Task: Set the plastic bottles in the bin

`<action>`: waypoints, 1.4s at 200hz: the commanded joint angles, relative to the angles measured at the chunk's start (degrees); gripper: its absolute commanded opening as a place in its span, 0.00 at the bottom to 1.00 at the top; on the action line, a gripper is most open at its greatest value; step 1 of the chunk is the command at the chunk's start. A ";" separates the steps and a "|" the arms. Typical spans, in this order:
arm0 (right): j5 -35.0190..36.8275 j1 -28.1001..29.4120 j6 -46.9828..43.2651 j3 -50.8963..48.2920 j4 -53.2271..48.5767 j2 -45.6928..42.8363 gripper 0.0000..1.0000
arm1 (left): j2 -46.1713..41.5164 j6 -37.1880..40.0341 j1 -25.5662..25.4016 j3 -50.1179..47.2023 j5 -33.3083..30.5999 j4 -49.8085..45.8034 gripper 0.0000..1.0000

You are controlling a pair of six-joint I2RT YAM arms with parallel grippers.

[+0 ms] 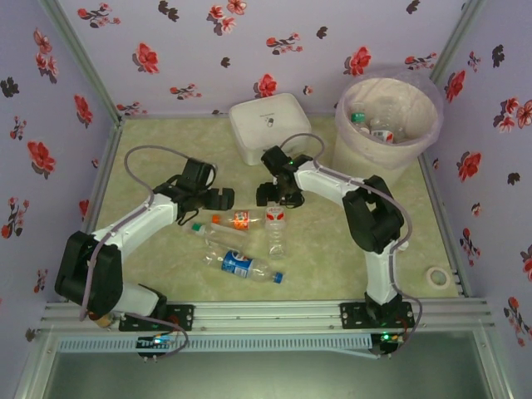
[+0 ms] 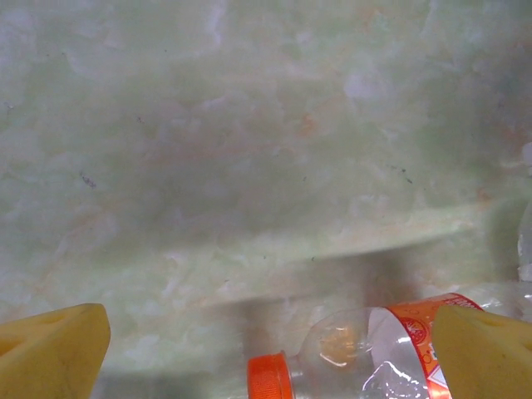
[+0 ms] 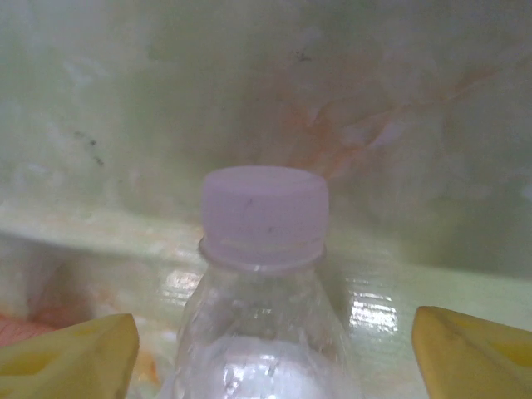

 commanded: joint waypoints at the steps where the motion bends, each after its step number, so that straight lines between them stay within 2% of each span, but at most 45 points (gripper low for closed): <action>1: -0.23 -1.17 2.03 -1.40 2.76 0.93 0.80 | -0.79 -0.51 0.37 0.25 0.85 1.31 1.00; 33: 1.76 -2.05 2.51 -3.64 4.25 -0.27 0.76 | -1.05 -0.42 0.37 0.03 0.97 1.48 1.00; 91: 4.04 -3.38 3.66 -8.77 5.77 -5.37 0.55 | 1.20 -0.26 0.34 1.57 2.78 2.91 1.00; 108: 4.27 -3.92 4.14 -10.11 6.28 -7.09 0.52 | 1.96 0.24 0.36 2.56 3.28 2.72 1.00; 147: 5.18 -4.79 3.54 -9.96 4.88 -9.34 0.39 | 1.80 0.13 0.41 2.40 3.58 3.31 1.00; 219: 9.89 -5.61 -0.18 -3.50 -3.81 -18.06 0.18 | 2.27 1.51 0.40 4.27 4.27 2.80 1.00; 246: 11.92 -6.33 -2.39 1.09 -8.09 -22.98 0.11 | 1.52 1.39 0.41 3.93 4.29 2.86 1.00; 280: 10.43 -8.41 -5.23 10.64 -12.00 -26.49 0.05 | 0.26 0.48 0.41 0.61 4.29 5.19 1.00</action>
